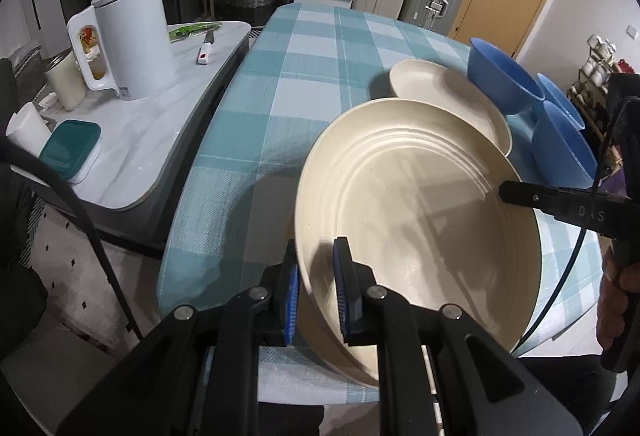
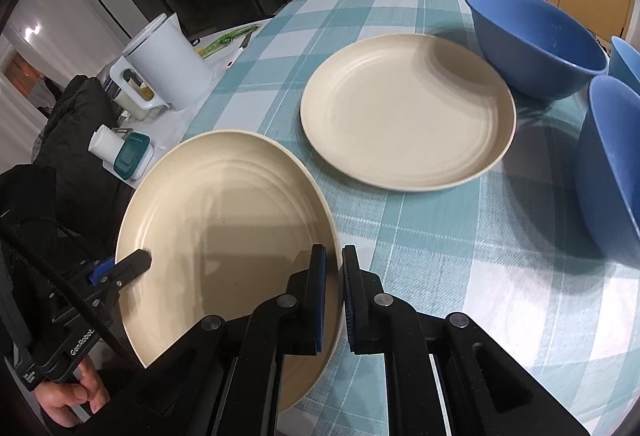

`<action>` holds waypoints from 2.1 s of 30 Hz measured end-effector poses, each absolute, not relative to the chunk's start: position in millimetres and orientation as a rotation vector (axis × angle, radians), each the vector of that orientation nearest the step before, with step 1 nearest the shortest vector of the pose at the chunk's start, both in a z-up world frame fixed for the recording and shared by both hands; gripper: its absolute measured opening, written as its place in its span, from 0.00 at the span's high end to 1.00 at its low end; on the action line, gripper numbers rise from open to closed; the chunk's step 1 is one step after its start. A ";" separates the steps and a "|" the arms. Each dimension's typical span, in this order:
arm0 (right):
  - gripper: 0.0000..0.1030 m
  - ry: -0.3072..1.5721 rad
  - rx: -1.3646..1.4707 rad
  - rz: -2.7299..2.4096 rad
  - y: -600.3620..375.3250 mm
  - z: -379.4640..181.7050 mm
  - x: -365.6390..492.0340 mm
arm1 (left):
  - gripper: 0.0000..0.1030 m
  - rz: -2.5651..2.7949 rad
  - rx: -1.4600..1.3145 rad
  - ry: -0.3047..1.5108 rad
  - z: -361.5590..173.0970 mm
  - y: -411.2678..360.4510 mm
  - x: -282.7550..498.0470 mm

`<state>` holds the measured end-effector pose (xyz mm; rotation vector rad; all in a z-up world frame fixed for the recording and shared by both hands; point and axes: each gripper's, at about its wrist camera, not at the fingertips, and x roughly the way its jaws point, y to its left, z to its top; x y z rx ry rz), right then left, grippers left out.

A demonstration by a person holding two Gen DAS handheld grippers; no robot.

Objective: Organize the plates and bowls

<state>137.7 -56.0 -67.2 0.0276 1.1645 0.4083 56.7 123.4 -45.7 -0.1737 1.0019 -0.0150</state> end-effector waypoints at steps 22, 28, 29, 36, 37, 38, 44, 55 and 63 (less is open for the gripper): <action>0.92 1.137 -0.068 0.389 -42.5 -78.7 121.7 | 0.85 0.065 -0.071 1.031 -59.2 119.6 60.4; 0.92 1.119 -0.132 0.382 -37.9 -82.3 113.8 | 0.85 0.082 -0.038 1.039 -62.7 115.0 61.6; 0.92 1.115 -0.140 0.381 -37.6 -82.6 113.1 | 0.85 0.085 -0.034 1.040 -63.3 114.3 61.7; 0.91 1.107 -0.151 0.376 -40.1 -84.1 111.6 | 0.84 0.080 -0.018 1.047 -65.9 111.6 62.2; 0.91 1.105 -0.156 0.376 -40.0 -84.1 111.2 | 0.84 0.081 -0.013 1.047 -66.2 111.0 62.3; 0.92 1.104 -0.161 0.375 -40.0 -84.2 110.7 | 0.84 0.084 -0.006 1.048 -66.6 109.7 62.8; 0.91 1.097 -0.195 0.369 -37.9 -85.3 107.9 | 0.84 0.095 0.030 1.057 -70.0 104.9 63.8; 0.91 1.079 -0.241 0.343 -33.1 -90.7 106.3 | 0.84 0.105 0.047 1.057 -72.6 102.6 64.2; 0.91 1.056 -0.240 0.350 -33.8 -92.8 105.9 | 0.84 0.112 0.065 1.053 -72.8 100.8 64.2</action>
